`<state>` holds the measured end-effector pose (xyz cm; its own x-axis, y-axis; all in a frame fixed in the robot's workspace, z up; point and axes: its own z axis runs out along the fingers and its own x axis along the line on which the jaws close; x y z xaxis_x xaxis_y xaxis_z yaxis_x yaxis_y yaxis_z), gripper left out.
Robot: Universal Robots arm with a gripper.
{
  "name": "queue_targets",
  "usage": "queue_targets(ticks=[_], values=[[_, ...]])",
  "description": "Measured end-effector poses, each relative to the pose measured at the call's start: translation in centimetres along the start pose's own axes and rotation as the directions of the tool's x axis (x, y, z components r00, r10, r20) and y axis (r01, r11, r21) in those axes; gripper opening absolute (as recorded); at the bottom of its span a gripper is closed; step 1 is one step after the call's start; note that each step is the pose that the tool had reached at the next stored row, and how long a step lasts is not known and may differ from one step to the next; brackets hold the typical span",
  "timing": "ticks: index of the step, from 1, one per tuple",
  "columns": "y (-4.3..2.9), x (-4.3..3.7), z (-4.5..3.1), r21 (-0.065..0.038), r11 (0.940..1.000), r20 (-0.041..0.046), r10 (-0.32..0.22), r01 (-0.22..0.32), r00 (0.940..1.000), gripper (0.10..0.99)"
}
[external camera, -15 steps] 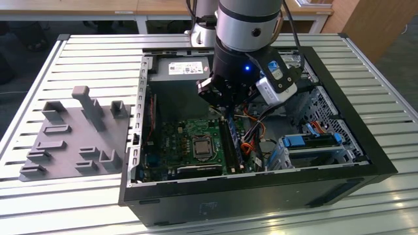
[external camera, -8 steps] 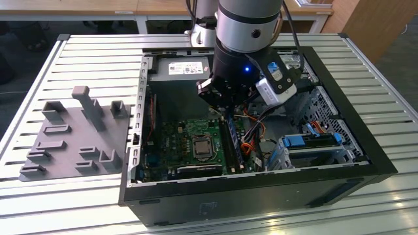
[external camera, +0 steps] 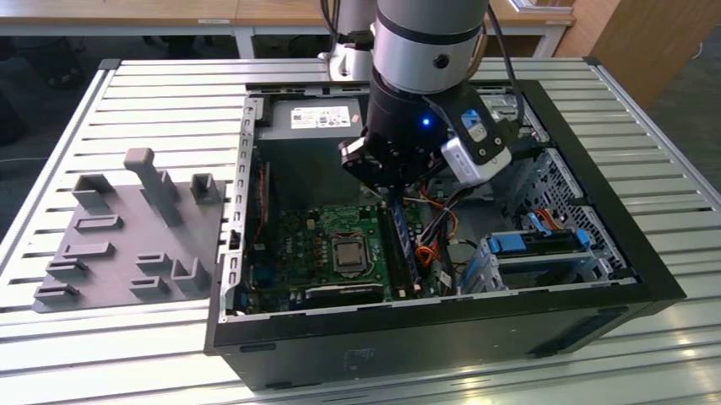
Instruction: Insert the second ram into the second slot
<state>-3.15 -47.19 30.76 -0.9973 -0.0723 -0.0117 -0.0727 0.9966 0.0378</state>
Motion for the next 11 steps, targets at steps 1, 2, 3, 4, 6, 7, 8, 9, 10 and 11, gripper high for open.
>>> queue_targets(ticks=[1,2,3,4,6,7,8,9,10,11], values=[[-0.02,0.0,0.03,0.0,1.0,0.0,0.0,0.0,1.0,0.137],[-0.03,0.0,0.05,0.0,1.0,0.0,0.0,0.0,1.0,0.137],[-0.05,0.0,0.07,0.0,1.0,-0.0001,0.0,0.0,1.0,0.137],[-0.06,0.01,0.1,0.0,1.0,0.0,0.0,0.0,1.0,0.137],[-0.1,0.01,0.16,0.0,1.0,0.0,0.0,0.0,1.0,0.137],[-0.12,0.01,0.18,0.0,1.0,0.0,0.0,0.0,1.0,0.137],[-0.14,0.01,0.2,0.0,1.0,0.0,0.0,0.0,1.0,0.137],[-0.16,0.01,0.23,0.0,1.0,0.0,0.0,0.0,1.0,0.137],[-0.19,0.01,0.28,0.0,1.0,0.0001,0.0,0.0,1.0,0.137],[-0.21,0.02,0.32,0.0,1.0,0.0,0.0,0.0,1.0,0.137]])
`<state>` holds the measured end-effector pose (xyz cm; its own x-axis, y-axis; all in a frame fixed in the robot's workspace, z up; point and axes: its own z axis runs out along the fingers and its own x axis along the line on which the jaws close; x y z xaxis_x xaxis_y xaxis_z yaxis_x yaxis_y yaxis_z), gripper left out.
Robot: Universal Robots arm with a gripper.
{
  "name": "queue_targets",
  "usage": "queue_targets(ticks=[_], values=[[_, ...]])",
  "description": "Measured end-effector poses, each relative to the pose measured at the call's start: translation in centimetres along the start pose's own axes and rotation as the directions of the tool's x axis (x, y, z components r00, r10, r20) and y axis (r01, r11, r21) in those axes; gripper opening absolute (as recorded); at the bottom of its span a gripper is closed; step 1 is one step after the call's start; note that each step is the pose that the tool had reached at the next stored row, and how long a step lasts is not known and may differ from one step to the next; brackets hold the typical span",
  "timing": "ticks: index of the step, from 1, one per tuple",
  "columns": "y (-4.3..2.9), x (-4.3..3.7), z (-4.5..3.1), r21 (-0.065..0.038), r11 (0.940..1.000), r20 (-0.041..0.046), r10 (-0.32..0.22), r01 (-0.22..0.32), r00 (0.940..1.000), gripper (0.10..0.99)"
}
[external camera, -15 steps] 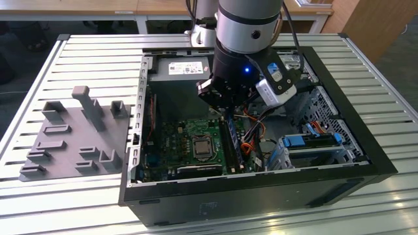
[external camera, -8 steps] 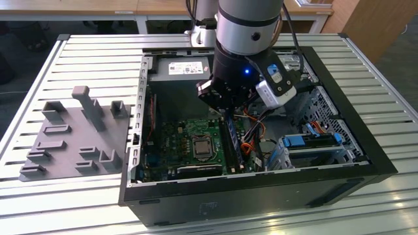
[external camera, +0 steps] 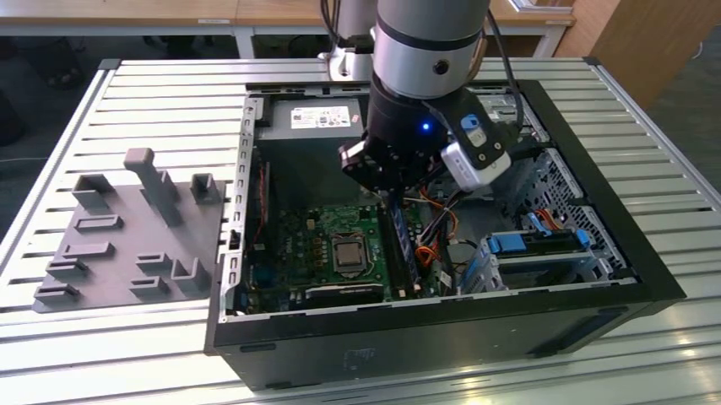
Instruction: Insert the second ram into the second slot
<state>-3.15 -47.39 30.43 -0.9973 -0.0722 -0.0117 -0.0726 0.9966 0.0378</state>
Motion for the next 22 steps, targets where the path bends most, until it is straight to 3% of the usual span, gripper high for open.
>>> queue_targets(ticks=[22], values=[[-0.1,0.01,0.7,0.0,1.0,0.0,0.0,0.0,1.0,0.137]])
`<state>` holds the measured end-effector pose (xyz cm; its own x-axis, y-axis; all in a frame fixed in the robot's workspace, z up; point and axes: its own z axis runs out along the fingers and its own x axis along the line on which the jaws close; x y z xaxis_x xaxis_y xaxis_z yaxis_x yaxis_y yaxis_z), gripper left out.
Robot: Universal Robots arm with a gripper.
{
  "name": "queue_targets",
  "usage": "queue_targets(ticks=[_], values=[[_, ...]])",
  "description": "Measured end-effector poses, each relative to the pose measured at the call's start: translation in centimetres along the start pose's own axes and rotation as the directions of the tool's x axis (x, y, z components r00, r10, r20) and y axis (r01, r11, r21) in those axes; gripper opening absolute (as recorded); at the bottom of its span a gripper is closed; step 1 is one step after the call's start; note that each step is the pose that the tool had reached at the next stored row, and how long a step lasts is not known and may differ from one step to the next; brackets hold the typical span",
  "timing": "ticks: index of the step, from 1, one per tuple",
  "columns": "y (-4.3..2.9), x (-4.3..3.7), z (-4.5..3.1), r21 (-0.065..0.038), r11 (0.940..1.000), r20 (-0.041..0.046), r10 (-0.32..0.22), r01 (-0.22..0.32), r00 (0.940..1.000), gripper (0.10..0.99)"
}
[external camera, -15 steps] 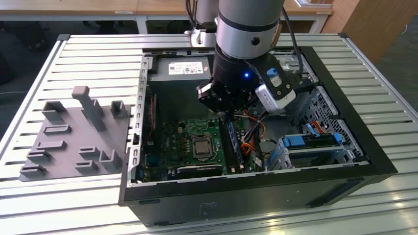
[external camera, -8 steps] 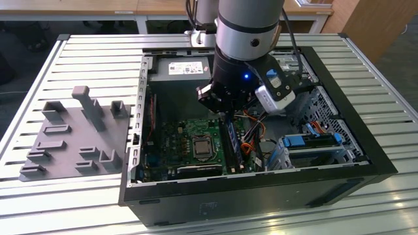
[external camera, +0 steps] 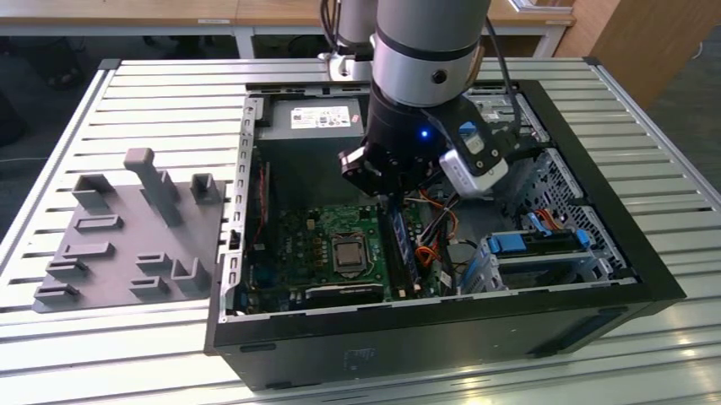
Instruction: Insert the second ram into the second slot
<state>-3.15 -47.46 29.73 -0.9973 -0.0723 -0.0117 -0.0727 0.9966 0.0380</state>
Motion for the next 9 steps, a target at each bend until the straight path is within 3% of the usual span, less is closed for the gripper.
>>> queue_targets(ticks=[9], values=[[-0.02,0.0,0.23,0.0,1.0,0.0,0.0,0.0,1.0,0.137]])
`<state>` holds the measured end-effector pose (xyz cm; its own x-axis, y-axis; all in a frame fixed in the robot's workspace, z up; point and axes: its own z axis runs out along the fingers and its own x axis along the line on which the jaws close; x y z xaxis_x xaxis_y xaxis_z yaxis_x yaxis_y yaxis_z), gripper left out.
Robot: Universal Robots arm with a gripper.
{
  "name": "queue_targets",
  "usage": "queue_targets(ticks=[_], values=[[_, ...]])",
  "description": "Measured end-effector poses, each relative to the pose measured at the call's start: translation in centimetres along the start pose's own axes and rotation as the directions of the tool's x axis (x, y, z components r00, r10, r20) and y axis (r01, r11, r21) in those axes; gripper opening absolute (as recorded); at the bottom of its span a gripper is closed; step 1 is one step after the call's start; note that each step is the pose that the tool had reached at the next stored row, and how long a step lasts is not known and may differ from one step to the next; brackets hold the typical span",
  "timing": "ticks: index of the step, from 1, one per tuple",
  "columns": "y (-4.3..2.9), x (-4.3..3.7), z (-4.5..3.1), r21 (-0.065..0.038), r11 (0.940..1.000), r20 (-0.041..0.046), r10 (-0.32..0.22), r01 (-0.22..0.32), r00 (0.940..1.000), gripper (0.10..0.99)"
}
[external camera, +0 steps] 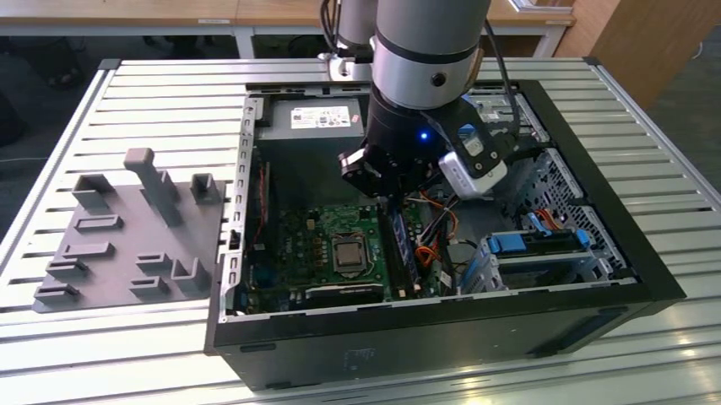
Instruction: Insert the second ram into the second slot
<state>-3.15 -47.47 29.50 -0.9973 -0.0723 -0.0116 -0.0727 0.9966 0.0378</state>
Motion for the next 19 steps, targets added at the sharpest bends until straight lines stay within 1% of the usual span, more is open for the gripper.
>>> queue_targets(ticks=[12,19], values=[[-0.02,0.0,0.38,0.0,1.0,0.0007,0.0,0.0,1.0,0.137],[-0.04,0.04,0.94,0.001,1.0,0.0025,0.0,0.0,1.0,0.137]])
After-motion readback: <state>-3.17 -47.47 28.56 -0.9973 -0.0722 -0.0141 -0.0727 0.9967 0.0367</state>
